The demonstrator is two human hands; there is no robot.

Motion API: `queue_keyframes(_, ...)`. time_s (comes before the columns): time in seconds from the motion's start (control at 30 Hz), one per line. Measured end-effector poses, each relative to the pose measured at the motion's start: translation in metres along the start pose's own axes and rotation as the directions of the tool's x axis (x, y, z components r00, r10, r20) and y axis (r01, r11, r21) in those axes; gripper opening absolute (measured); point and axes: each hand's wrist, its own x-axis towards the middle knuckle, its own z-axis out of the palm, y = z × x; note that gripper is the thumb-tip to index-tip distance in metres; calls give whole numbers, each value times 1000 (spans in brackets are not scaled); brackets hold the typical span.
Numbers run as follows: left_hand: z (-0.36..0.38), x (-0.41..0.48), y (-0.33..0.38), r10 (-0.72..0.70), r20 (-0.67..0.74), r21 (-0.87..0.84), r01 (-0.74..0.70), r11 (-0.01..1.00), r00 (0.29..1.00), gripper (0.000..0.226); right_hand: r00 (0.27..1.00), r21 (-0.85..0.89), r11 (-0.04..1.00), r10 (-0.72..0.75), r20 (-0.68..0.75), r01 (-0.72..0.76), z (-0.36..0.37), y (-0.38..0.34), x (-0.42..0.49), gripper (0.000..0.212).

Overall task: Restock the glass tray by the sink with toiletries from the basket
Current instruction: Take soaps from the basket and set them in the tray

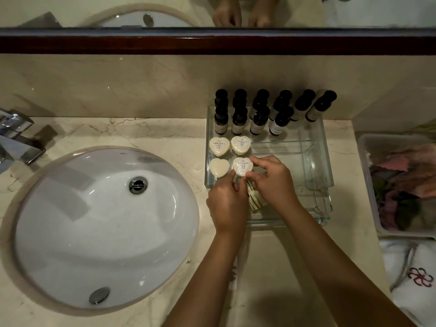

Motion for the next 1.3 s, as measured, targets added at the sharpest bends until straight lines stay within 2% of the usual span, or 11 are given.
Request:
queue_keyframes(0.4, -4, -4, 1, 23, -6, 38, -22, 999, 1000, 22, 1000, 26, 1000, -3, 8, 3, 1, 0, -4, 49)
queue_keyframes(0.5, -6, -8, 0, 32, 2, 56, -32, 998, 999, 21, 998, 25, 999, -47, -48, 48, -2, 0, -7, 48)
queue_keyframes(0.6, -15, -9, 0, 116, -104, 39, -112, 993, 988, 15, 987, -23, 993, -119, -110, 117, -6, -1, -5, 39)
queue_keyframes(0.7, -28, 7, 2, 206, -211, 48, -200, 979, 955, 14, 988, -36, 994, -109, -112, 106, -10, -5, 6, 35)
queue_keyframes(0.8, -35, 32, 3, 156, -112, 107, -144, 984, 981, 22, 995, -53, 996, -71, -76, 67, -11, -10, 22, 39)
queue_keyframes(0.93, -30, 51, 2, 180, 22, 167, -181, 969, 984, 29, 999, -21, 1000, 2, -45, -3, -4, -16, 35, 41)
queue_keyframes(1.07, -27, 54, -4, 190, 17, 120, -191, 974, 982, 31, 1000, -49, 999, 18, -25, -19, 2, -16, 38, 42)
queue_keyframes(1.3, -32, 56, -13, 106, 9, 22, -106, 994, 994, 38, 998, -21, 998, 64, 0, -64, 1, -18, 38, 44)
